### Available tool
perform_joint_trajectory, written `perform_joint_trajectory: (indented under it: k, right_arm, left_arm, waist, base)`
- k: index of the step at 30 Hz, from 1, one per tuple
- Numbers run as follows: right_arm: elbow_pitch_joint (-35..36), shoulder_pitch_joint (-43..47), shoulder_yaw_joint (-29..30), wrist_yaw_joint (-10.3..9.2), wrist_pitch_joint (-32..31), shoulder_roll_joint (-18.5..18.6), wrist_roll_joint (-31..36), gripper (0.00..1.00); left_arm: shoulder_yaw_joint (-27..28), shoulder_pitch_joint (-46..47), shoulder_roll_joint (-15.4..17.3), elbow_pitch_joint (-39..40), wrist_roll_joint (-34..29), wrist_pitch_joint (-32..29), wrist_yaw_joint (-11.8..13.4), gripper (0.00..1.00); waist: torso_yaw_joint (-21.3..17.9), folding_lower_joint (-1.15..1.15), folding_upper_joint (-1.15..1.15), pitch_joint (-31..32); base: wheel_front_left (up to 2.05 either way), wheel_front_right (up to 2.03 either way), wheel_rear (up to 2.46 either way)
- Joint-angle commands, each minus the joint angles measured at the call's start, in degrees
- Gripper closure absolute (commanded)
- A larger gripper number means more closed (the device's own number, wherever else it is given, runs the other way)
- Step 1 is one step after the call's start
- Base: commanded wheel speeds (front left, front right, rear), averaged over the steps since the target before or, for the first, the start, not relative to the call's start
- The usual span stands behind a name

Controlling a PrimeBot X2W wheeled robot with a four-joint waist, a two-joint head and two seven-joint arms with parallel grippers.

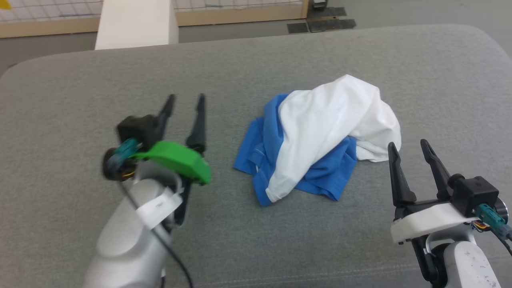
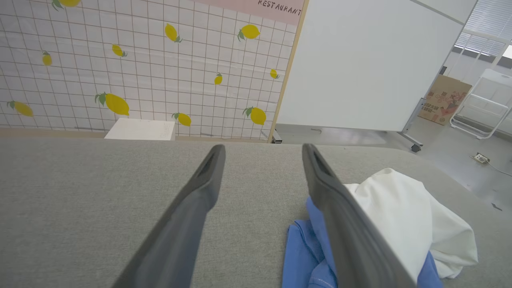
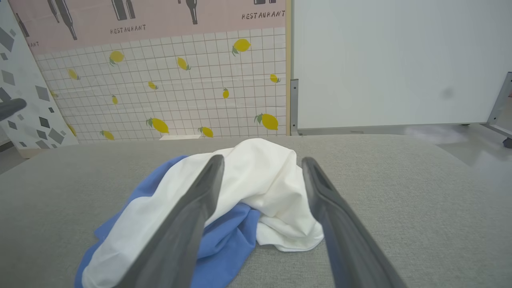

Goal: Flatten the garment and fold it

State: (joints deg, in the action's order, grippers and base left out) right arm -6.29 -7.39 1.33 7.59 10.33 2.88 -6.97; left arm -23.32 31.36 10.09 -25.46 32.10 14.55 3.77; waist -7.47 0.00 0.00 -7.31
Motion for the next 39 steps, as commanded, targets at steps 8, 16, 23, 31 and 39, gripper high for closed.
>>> perform_joint_trajectory:
  k: [8,16,23,31,39]
  right_arm:
    - [0.8,1.8,0.5,-0.1,-1.6,0.0,1.3,0.0]
    - [-0.7,3.2,-0.1,-0.1,-7.5,0.0,2.3,0.0]
    - [-5.7,0.0,-2.3,-0.1,-27.9,0.0,4.2,0.0]
    - [-9.4,-4.9,-2.1,-0.1,-38.3,0.0,6.8,0.0]
    - [-12.4,-7.1,-1.5,-0.1,-43.0,0.0,8.1,1.0]
  left_arm:
    - [10.9,-16.6,3.4,15.1,-8.8,0.4,0.3,0.0]
    - [18.2,-25.3,0.4,20.2,-12.7,0.4,-1.7,0.0]
    - [22.0,-25.7,-4.4,22.9,-16.6,0.4,-4.3,0.0]
    - [23.0,-23.9,-6.4,23.1,-19.1,0.4,-6.9,0.0]
    - [22.5,-23.2,-7.1,21.2,-19.7,0.4,-7.8,0.0]
  waist:
    - [3.8,0.0,0.0,1.1]
    - [5.7,0.0,0.0,1.1]
    - [8.2,0.0,0.0,-1.6]
    - [10.6,0.0,0.0,-4.9]
    - [11.7,0.0,0.0,-5.6]
  base:
    - [0.0,0.0,0.0]
    - [0.0,0.0,0.0]
    - [0.0,0.0,0.0]
    - [0.0,0.0,0.0]
    - [0.0,0.0,0.0]
